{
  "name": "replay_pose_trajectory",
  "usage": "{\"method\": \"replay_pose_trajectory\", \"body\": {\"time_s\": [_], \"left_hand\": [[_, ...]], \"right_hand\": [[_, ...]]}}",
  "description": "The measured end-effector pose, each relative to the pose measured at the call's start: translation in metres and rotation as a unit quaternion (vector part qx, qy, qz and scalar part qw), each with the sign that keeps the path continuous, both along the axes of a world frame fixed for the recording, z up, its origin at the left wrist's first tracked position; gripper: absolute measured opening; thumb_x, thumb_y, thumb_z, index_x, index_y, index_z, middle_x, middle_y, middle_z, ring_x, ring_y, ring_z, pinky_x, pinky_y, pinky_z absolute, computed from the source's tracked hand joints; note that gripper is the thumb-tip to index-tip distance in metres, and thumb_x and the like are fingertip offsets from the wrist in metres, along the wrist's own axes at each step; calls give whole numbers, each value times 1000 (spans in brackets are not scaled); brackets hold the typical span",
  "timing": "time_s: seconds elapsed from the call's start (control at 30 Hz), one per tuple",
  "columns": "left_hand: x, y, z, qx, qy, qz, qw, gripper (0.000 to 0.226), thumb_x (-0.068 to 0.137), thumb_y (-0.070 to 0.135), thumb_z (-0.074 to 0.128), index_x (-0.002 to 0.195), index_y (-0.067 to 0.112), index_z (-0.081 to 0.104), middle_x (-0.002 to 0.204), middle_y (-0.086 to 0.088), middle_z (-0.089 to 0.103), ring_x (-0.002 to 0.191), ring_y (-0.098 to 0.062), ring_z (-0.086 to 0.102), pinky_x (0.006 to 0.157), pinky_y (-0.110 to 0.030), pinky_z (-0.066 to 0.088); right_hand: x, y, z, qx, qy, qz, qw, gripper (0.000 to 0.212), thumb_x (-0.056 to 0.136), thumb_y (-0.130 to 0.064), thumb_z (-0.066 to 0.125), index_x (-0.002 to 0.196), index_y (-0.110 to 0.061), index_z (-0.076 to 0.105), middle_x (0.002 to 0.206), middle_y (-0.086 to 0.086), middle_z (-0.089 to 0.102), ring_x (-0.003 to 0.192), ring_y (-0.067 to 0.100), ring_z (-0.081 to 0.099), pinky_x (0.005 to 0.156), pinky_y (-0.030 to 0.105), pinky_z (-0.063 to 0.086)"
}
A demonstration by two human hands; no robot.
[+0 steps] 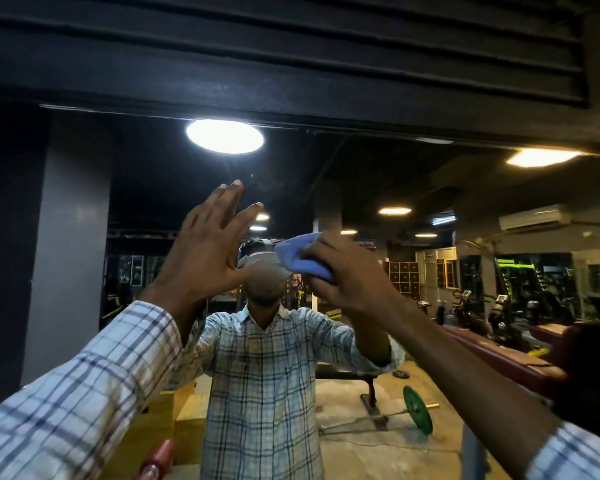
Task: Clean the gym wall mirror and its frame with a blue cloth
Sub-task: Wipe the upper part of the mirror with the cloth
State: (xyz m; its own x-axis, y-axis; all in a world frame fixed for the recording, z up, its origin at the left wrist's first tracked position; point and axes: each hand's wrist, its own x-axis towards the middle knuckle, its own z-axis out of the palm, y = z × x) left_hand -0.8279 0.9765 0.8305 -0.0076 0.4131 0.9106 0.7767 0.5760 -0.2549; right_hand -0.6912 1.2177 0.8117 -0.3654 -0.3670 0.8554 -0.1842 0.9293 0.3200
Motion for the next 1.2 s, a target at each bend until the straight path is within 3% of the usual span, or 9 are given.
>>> {"method": "replay_pose_trajectory", "body": {"time_s": [0.17,0.33,0.53,0.63,0.7,0.9,1.0,1.07,1.2], "left_hand": [[-2,-6,-4,-4,-9,9,1000,97,86,67,68,164,36,19,175,-1,-6,161,-23,-4,126,-49,10],[-8,-17,-6,5,-9,7,1000,97,84,68,69,163,37,21,174,-1,-3,161,-25,0,125,-52,16],[-18,-36,-11,3,-14,14,1000,94,86,76,60,163,36,22,175,0,-4,161,-25,0,125,-53,16],[-22,-43,-12,0,-16,12,1000,95,84,77,55,163,36,22,175,-1,-4,161,-25,1,125,-55,19],[-26,-49,-12,-1,-22,12,1000,95,85,76,58,163,37,21,174,-1,-6,161,-24,-2,125,-54,17],[-34,-65,-12,-5,-18,14,1000,95,83,78,50,163,37,20,174,0,-6,161,-24,-2,125,-52,15],[-38,-72,-11,-3,-22,9,1000,95,82,81,44,163,37,20,174,0,-7,161,-24,-2,125,-52,15],[-42,-79,-8,9,-26,5,1000,95,82,81,42,163,36,21,175,-1,-4,161,-25,0,125,-55,17],[-49,-90,-6,6,-22,5,1000,92,84,78,44,163,36,23,174,0,-4,161,-24,0,125,-57,21]], "right_hand": [[7,14,-5,-299,213,19,930,39,88,-22,74,124,-16,61,120,-3,58,104,1,51,94,28,52],[-2,-13,-40,86,-53,-13,995,39,91,-33,65,128,-24,56,120,-4,59,106,4,54,92,18,45],[-8,-17,6,-329,202,31,922,37,90,-19,76,123,-17,61,121,-3,59,100,-5,48,87,10,47],[-18,-50,-17,-42,17,48,998,30,95,-31,63,123,-20,59,119,-2,61,103,4,55,91,21,51],[-18,-52,-17,83,-55,16,995,33,94,-36,59,124,-22,58,118,1,62,105,8,56,91,25,49],[-23,-51,32,-349,233,44,907,36,91,-16,75,124,-17,60,118,-9,53,97,-4,50,89,19,53],[-40,-81,4,-67,52,34,996,35,91,-20,73,123,-18,60,117,-3,58,99,1,52,86,21,50],[-41,-84,2,78,-37,-3,996,35,91,-26,72,123,-17,60,117,1,60,101,9,54,86,24,47],[-33,-80,47,-272,191,16,943,36,91,-19,74,125,-17,60,119,-6,56,96,-4,49,81,6,43]]}}
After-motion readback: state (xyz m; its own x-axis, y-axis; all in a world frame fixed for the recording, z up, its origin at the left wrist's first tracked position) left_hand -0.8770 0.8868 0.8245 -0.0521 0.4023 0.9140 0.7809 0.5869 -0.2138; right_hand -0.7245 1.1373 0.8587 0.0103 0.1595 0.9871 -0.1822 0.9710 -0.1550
